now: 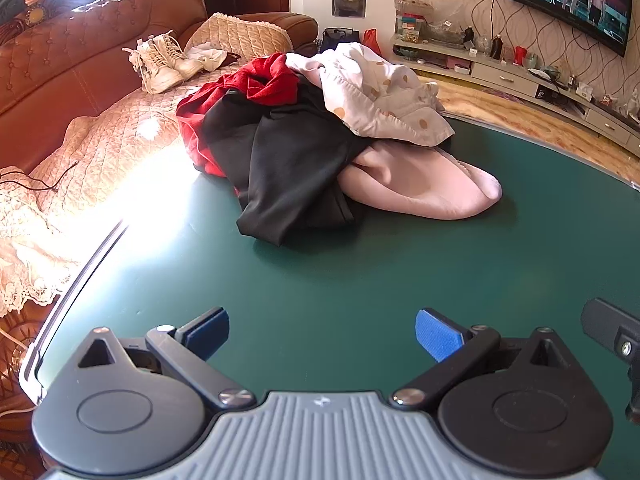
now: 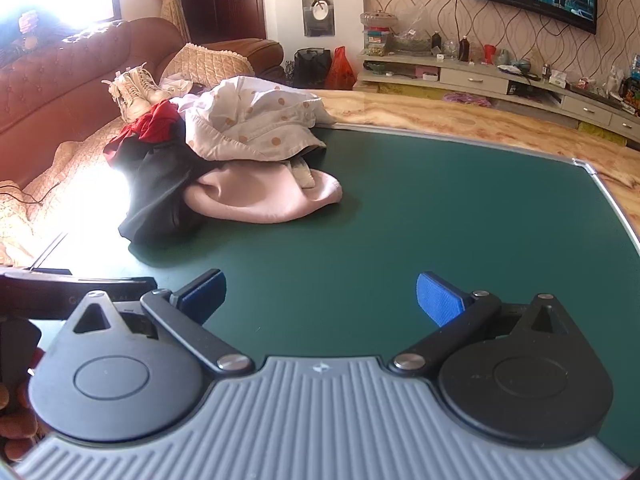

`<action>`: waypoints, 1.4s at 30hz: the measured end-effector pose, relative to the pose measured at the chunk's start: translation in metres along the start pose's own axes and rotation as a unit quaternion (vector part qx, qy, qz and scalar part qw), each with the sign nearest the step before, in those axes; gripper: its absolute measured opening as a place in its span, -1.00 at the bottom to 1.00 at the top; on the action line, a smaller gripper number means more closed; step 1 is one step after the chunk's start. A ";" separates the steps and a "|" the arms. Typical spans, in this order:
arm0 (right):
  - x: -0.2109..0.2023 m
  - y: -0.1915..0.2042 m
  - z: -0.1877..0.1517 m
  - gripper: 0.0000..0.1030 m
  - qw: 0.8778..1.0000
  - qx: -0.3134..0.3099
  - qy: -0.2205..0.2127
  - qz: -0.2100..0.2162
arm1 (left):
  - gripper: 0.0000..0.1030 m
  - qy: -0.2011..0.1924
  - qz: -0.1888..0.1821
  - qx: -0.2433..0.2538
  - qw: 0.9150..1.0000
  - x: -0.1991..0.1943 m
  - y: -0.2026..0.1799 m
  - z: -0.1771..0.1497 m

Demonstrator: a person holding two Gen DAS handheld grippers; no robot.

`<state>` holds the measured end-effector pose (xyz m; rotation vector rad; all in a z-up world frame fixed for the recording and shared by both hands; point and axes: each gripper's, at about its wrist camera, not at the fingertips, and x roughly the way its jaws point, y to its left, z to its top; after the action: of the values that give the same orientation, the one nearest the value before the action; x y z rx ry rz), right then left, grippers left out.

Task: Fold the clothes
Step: 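Move the left tool toward the clothes pile, both tools open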

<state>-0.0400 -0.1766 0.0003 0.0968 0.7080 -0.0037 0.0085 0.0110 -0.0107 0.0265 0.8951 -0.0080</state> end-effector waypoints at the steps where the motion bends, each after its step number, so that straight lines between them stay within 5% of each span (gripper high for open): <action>1: 0.002 0.000 -0.001 1.00 1.000 0.001 -0.001 0.004 | 0.99 0.001 0.001 0.001 1.000 0.002 -0.001 0.000; 42: 0.069 -0.024 -0.041 1.00 0.999 0.017 0.024 0.023 | 0.97 0.015 0.010 0.005 1.000 0.066 -0.027 0.037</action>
<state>-0.0152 -0.1945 -0.0780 0.1471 0.7529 0.0308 0.0787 -0.0171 -0.0398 0.0444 0.9250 0.0074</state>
